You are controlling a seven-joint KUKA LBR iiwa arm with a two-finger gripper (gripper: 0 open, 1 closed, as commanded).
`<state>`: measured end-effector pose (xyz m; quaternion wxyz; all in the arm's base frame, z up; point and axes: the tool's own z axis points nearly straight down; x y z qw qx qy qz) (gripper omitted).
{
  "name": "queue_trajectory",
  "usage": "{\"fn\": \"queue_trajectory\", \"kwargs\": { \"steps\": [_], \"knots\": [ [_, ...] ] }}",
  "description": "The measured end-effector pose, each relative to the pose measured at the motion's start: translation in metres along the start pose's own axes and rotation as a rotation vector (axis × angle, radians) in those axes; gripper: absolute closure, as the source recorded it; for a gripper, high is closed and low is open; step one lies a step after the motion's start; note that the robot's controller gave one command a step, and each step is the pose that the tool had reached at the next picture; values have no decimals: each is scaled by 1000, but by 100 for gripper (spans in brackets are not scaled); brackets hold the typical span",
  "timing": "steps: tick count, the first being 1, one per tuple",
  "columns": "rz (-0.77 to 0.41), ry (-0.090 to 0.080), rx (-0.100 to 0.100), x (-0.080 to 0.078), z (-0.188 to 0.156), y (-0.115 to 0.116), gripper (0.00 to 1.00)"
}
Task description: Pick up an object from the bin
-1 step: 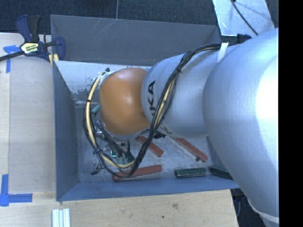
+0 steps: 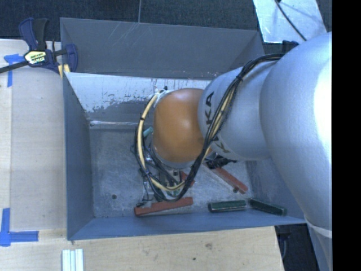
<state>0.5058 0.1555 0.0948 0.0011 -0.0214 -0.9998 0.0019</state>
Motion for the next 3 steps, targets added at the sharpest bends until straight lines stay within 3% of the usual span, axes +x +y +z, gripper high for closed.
{"fn": "queue_trajectory", "kwargs": {
  "steps": [1, 2, 3],
  "knots": [
    [-99, -8, -4, 10, 24, -79, 0],
    [-14, -13, 0, -20, -51, -162, 0],
    [139, -3, -4, -50, 18, -131, 0]
  ]
}}
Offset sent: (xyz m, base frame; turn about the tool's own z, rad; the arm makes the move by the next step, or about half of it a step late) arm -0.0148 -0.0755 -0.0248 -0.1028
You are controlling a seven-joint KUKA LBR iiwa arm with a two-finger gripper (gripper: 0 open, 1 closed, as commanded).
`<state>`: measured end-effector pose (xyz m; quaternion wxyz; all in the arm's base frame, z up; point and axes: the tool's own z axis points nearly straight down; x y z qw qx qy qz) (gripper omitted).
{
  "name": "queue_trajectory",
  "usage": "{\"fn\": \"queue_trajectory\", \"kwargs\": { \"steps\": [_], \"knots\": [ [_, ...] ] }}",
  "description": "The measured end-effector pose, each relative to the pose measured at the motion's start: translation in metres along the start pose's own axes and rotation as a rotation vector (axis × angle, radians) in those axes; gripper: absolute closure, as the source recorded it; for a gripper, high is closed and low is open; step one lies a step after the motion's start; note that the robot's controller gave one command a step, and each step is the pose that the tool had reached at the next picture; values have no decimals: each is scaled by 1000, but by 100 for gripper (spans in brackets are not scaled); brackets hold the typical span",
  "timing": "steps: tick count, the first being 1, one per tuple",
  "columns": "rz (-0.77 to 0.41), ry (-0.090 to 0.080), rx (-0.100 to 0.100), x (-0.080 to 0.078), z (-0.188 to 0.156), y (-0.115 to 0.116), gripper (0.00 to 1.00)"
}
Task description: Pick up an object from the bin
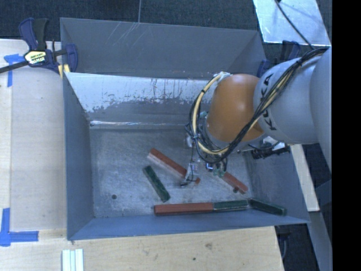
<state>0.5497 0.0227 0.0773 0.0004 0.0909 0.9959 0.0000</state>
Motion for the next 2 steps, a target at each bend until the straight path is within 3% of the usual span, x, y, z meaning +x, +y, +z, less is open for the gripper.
{"fn": "queue_trajectory", "kwargs": {
  "steps": [1, 2],
  "knots": [
    [2, -4, -2, -1, -3, 0, 100],
    [-10, -11, -1, -1, -138, -24, 100]
  ]
}}
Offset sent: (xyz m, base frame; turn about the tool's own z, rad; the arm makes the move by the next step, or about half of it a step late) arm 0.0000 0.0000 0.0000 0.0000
